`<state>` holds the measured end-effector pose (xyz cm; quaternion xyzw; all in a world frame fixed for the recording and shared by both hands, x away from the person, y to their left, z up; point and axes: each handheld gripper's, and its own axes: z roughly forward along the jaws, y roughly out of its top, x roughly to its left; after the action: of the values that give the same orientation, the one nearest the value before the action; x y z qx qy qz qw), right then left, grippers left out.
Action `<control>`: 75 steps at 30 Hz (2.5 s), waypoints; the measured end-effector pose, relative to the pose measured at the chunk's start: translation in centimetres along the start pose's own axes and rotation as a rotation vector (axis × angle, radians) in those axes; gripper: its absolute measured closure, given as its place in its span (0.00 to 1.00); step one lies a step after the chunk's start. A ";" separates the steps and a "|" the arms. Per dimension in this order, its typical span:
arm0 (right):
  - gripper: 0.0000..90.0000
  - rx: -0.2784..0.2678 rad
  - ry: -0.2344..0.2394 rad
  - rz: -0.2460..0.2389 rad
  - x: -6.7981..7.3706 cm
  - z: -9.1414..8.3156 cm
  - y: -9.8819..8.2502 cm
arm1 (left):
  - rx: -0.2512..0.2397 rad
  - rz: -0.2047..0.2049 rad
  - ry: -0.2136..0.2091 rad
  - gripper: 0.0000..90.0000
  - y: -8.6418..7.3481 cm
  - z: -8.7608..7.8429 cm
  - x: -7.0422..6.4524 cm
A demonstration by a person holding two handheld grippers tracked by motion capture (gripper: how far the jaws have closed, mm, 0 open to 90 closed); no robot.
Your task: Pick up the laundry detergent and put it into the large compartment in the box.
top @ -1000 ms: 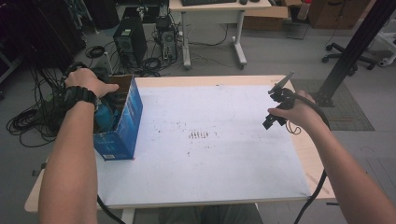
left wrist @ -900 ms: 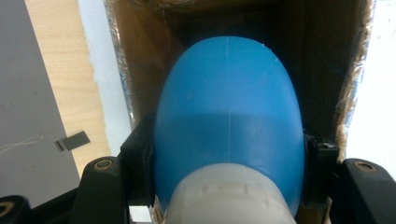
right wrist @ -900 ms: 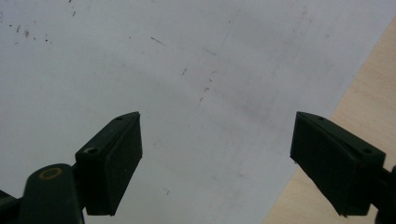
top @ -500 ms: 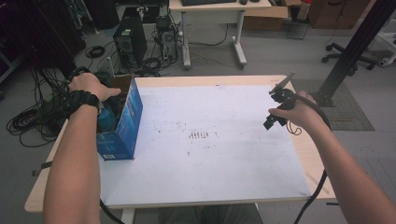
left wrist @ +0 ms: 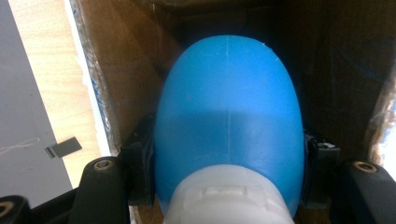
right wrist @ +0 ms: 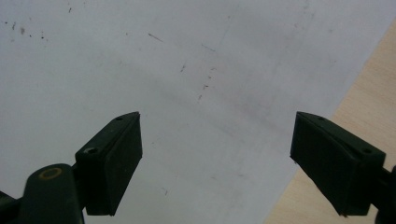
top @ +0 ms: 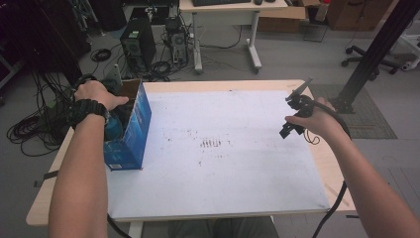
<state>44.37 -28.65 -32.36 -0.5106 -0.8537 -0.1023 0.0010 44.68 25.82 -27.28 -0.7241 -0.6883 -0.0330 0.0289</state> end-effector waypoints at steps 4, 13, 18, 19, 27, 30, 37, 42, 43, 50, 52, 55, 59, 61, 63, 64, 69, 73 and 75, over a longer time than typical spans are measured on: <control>0.19 -0.002 0.001 0.002 -0.1 0.1 0.0 | 0.001 0.000 -0.003 0.42 0.0 0.4 0.0; 0.19 0.000 0.004 0.002 -0.2 0.2 -0.1 | -0.002 -0.003 -0.010 0.42 0.0 0.8 0.1; 0.19 0.003 0.007 0.004 -0.1 0.4 -0.1 | -0.004 0.001 -0.008 0.42 0.0 0.9 0.0; 0.19 0.001 0.009 0.005 -0.1 0.5 -0.1 | -0.005 0.001 -0.007 0.42 0.0 0.9 0.0; 0.19 -0.003 0.010 0.003 -0.2 0.5 -0.2 | -0.013 0.000 -0.008 0.42 0.0 1.0 0.0; 0.19 0.000 0.010 0.005 -0.2 0.6 -0.2 | -0.014 0.004 -0.005 0.41 0.0 0.9 0.0; 0.19 -0.004 0.014 0.002 -0.2 0.7 -0.2 | -0.022 0.000 -0.007 0.39 -0.2 0.8 0.1; 0.19 -0.001 0.013 0.001 -0.1 0.7 -0.2 | -0.022 0.002 -0.014 0.33 -0.3 0.8 -0.1; 0.19 -0.002 0.014 -0.001 -0.1 0.7 -0.3 | -0.022 0.002 -0.017 0.32 -0.3 0.8 -0.1; 0.19 -0.005 0.016 0.000 -0.2 0.8 -0.3 | -0.027 -0.001 -0.017 0.29 -0.4 0.4 -0.3; 0.19 -0.004 0.016 0.000 -0.2 0.7 -0.3 | -0.030 -0.006 -0.009 0.28 -0.5 0.2 -0.3; 0.19 -0.004 0.017 -0.001 -0.2 0.8 -0.3 | -0.030 -0.007 -0.004 0.28 -0.5 -0.1 -0.5; 0.19 -0.004 0.019 -0.004 -0.2 0.8 -0.3 | -0.027 -0.013 0.010 0.26 -0.6 -0.5 -0.5; 0.19 -0.004 0.019 -0.004 -0.2 0.8 -0.3 | -0.026 -0.015 0.009 0.26 -0.6 -0.7 -0.4; 0.19 -0.005 0.020 -0.003 -0.2 0.8 -0.3 | -0.031 -0.023 0.010 0.25 -0.6 -1.0 -0.4; 0.19 -0.006 0.020 -0.003 -0.3 0.8 -0.3 | -0.031 -0.022 0.014 0.25 -0.7 -1.1 -0.4; 0.19 -0.008 0.021 -0.002 -0.2 0.7 -0.3 | -0.031 -0.026 0.011 0.25 -0.7 -1.6 -0.4; 0.19 -0.007 0.022 -0.002 -0.2 0.7 -0.3 | -0.033 -0.024 0.016 0.25 -0.8 -1.9 -0.4; 0.19 -0.008 0.023 -0.005 -0.2 0.7 -0.3 | -0.035 -0.023 0.016 0.25 -0.8 -2.1 -0.5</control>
<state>44.24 -28.85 -33.10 -0.5074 -0.8544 -0.1116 0.0083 43.80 25.23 -25.27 -0.7161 -0.6957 -0.0513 0.0215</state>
